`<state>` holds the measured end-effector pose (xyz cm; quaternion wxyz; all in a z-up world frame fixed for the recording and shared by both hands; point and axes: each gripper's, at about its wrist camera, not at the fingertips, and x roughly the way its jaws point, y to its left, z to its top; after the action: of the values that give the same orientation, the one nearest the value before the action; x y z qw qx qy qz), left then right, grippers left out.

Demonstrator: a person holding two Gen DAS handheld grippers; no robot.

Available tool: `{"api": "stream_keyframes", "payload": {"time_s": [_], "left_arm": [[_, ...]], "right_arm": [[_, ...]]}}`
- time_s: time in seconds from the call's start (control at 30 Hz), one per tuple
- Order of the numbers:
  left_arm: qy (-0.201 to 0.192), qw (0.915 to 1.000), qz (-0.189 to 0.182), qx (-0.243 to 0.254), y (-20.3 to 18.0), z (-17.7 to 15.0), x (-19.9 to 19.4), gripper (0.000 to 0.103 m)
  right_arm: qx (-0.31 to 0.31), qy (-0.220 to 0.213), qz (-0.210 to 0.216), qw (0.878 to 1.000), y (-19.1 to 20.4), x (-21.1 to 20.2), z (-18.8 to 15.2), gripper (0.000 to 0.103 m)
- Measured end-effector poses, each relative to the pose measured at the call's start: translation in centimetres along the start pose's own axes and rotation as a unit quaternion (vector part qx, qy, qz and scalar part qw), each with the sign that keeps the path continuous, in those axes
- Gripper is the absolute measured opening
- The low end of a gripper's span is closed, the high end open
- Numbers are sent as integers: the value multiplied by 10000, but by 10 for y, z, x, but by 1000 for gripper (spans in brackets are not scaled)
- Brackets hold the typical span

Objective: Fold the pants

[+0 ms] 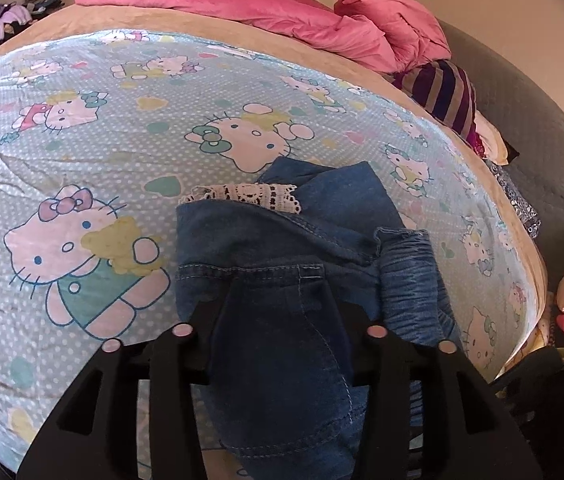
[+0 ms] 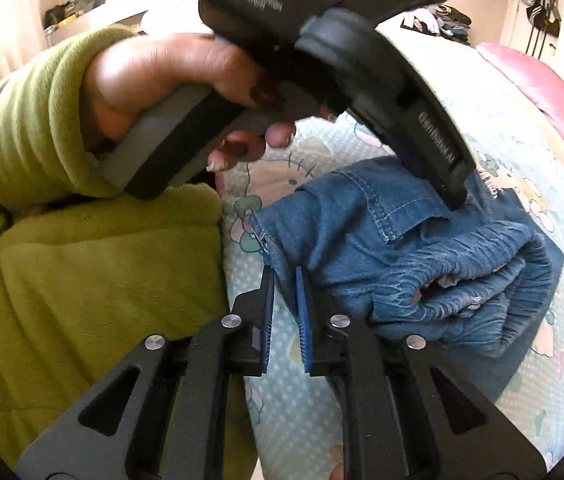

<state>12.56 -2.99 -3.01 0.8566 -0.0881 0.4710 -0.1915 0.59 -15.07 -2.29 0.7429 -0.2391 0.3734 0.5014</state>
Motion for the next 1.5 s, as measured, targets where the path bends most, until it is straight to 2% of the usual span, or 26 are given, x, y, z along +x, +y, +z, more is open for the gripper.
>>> {"api": "stream_keyframes", "payload": {"time_s": [0.07,0.13,0.33,0.37,0.7,0.83,0.87,0.9,0.93,1.0,1.17,1.23,1.3,1.5], "left_arm": [[-6,10000,14,11,-1,-1,-1,48],[-17,10000,76,42,-3,-2,-3,48],[-73,9999,131,44,-3,-4,-11,51],[-93,9998,143,50,-4,-5,-13,51],[-253,9994,223,-11,-3,-8,-28,51],[-304,9991,292,-37,-3,-10,-34,51],[-315,9990,308,-48,-2,-11,-36,56],[-331,9989,331,-53,-3,-12,-37,75],[-359,9987,361,-53,-3,-11,-38,80],[-404,9984,401,-11,-5,-12,-43,80],[-512,9973,519,53,-10,-13,-53,80],[-571,9968,548,92,-14,-14,-59,81],[-627,9961,602,127,-17,-14,-65,87],[-796,9943,671,232,-26,-17,-81,88]], "right_arm": [[75,-33,45,10000,1,-5,-1,22],[64,-40,43,10000,11,-11,-2,28],[96,-130,36,9999,21,-24,-1,37],[108,-156,51,9998,10,-25,6,39],[327,-498,-19,9982,8,-63,2,52],[413,-598,-171,9972,2,-78,-1,58],[432,-626,-190,9969,1,-82,-1,60],[460,-658,-218,9965,-3,-84,-2,60],[482,-688,-242,9962,-5,-85,-3,61],[529,-778,-316,9951,-5,-88,-3,62],[764,-975,-565,9907,-12,-96,0,73],[850,-1046,-645,9888,-18,-98,0,75],[954,-1134,-750,9861,-24,-105,-1,76],[1243,-1377,-994,9776,-37,-119,-3,79]]}}
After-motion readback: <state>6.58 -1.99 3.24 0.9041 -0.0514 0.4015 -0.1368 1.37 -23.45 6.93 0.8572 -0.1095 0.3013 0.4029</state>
